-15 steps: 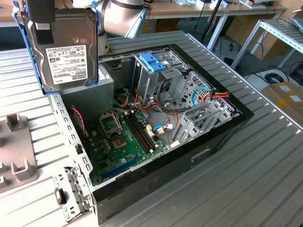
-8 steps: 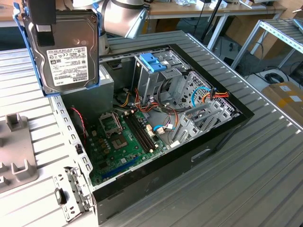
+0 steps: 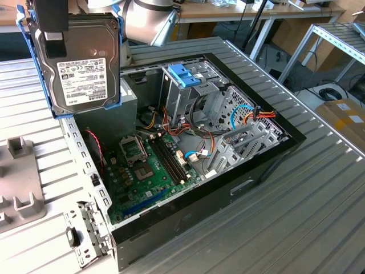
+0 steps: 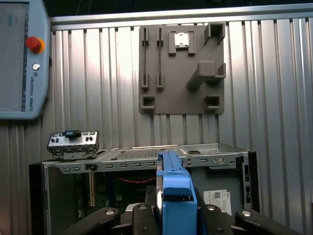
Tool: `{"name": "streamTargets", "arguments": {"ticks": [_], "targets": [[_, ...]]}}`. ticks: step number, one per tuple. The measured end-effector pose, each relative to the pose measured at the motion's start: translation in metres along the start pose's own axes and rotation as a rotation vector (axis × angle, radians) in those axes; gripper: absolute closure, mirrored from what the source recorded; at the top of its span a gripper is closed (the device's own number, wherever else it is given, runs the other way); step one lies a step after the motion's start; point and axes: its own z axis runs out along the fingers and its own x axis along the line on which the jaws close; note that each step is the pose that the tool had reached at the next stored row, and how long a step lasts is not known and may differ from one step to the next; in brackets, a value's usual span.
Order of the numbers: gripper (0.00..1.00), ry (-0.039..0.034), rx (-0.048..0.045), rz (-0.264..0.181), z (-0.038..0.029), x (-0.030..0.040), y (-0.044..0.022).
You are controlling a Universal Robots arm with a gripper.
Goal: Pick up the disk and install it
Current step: 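Pick up the disk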
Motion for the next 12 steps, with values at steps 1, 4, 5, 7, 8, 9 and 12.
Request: {"name": "streamTargets", "arguments": {"ticks": [1,4,5,7,8,9,12], "targets": [[0.63,0.0000,0.0000,0.000,0.0000,0.0005,0.0000],[0.63,0.0001,0.0000,0.000,0.0001,0.0020,-0.0001],[0.63,0.0000,0.0000,0.000,0.0003,0.0026,-0.0001],[0.63,0.0000,0.0000,0.000,0.0004,0.0031,-0.0004],[0.63,0.0000,0.0000,0.000,0.0005,0.0035,-0.0004],[0.63,0.0000,0.0000,0.000,0.0006,0.0037,-0.0004],[0.63,0.0000,0.0000,0.000,0.0009,0.0050,-0.0006]]}}
